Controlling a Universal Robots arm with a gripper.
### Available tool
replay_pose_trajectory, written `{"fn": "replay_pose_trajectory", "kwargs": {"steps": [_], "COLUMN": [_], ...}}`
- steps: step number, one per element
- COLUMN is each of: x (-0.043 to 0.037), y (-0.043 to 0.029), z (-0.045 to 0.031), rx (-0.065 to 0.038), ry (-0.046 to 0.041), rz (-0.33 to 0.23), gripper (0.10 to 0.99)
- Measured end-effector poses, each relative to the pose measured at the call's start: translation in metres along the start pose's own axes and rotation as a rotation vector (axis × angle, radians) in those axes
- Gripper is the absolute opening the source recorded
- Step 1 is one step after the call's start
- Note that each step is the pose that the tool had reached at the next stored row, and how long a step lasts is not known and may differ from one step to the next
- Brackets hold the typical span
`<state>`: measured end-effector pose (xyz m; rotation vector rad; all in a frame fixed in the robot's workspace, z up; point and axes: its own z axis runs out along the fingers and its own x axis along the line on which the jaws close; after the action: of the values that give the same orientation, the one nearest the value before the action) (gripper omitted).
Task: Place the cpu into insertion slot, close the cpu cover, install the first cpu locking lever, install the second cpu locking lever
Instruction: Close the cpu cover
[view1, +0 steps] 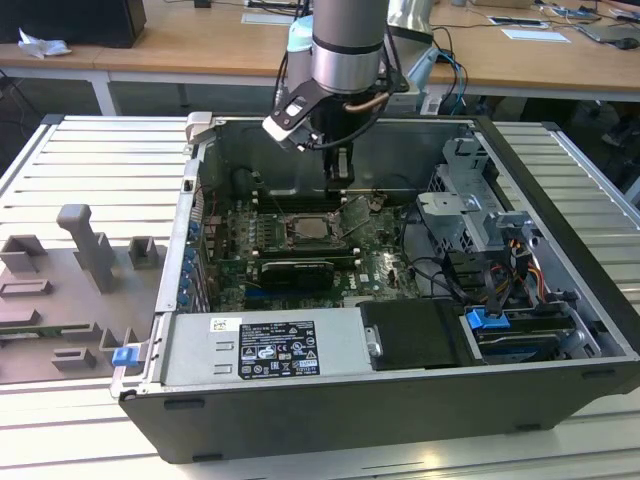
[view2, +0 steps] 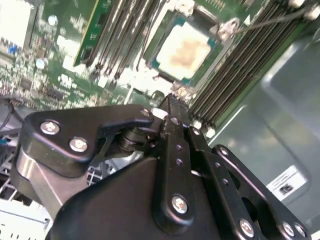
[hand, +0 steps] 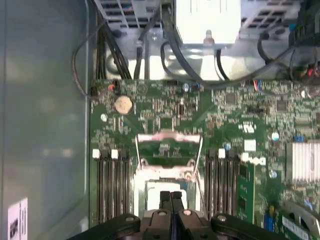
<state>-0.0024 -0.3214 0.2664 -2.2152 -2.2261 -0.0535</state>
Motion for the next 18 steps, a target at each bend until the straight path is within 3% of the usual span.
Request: {"fn": "replay_pose_trajectory", "kwargs": {"steps": [2, 8, 15, 18], "x": [0.0001, 0.0004, 0.001, 0.002], "y": [0.0136, 0.0341, 0.0498, 0.0596], "z": [0.0012, 0.0034, 0.006, 0.0077], "rx": [0.0, 0.0, 0.001, 0.001], "ry": [0.0002, 0.0004, 0.0008, 0.0008], "rz": [-0.001, -0.013, -0.029, -0.029], "gripper": [0.106, 0.106, 0.106, 0.106]}}
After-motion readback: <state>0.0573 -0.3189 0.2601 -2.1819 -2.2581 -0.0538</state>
